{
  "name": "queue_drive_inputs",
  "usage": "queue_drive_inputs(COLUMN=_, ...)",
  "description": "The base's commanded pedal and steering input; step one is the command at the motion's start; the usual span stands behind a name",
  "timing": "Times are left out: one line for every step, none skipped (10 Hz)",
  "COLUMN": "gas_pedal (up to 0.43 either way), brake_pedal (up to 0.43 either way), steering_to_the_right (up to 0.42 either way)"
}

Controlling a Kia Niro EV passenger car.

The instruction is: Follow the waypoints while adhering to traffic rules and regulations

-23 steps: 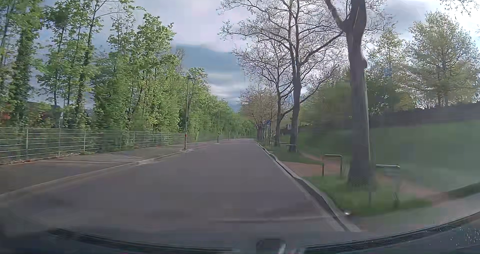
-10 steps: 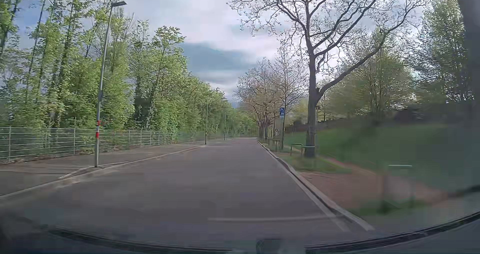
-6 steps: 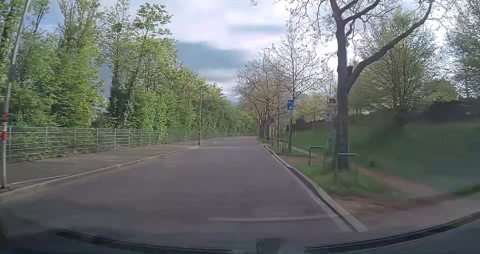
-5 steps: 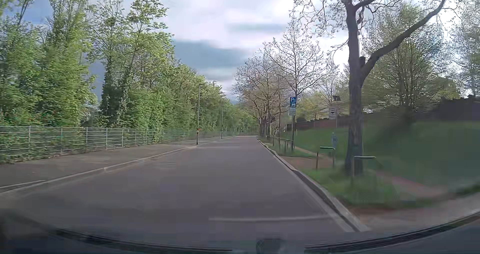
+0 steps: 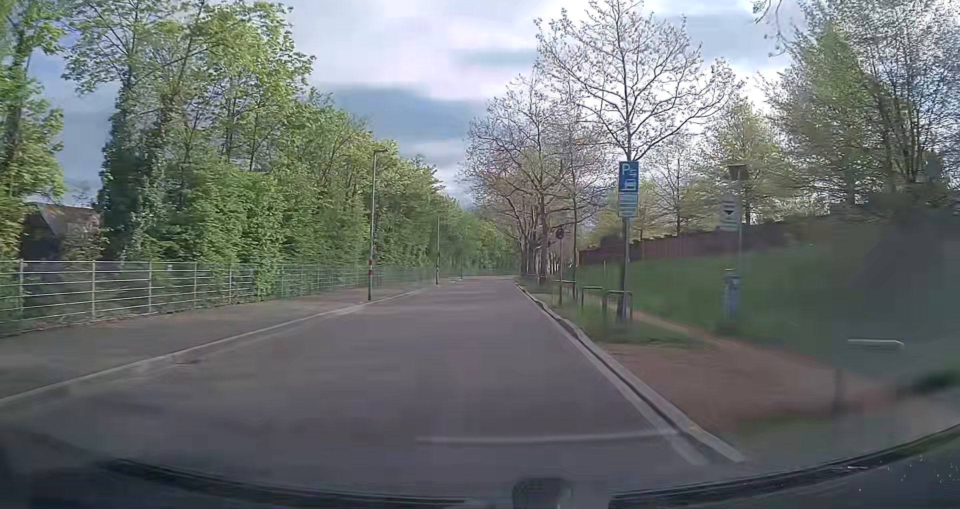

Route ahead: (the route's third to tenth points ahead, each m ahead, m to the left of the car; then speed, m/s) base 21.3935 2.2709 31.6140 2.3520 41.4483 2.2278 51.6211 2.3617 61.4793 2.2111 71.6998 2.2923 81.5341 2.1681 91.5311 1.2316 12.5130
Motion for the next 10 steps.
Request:
queue_drive_inputs(gas_pedal=0.079, brake_pedal=0.0, steering_to_the_right=0.004)
queue_drive_inputs(gas_pedal=0.079, brake_pedal=0.0, steering_to_the_right=0.004)
queue_drive_inputs(gas_pedal=0.079, brake_pedal=0.0, steering_to_the_right=0.004)
queue_drive_inputs(gas_pedal=0.079, brake_pedal=0.0, steering_to_the_right=0.003)
queue_drive_inputs(gas_pedal=0.079, brake_pedal=0.0, steering_to_the_right=0.003)
queue_drive_inputs(gas_pedal=0.079, brake_pedal=0.0, steering_to_the_right=0.003)
queue_drive_inputs(gas_pedal=0.079, brake_pedal=0.0, steering_to_the_right=0.002)
queue_drive_inputs(gas_pedal=0.079, brake_pedal=0.0, steering_to_the_right=0.002)
queue_drive_inputs(gas_pedal=0.079, brake_pedal=0.0, steering_to_the_right=0.002)
queue_drive_inputs(gas_pedal=0.079, brake_pedal=0.0, steering_to_the_right=0.002)
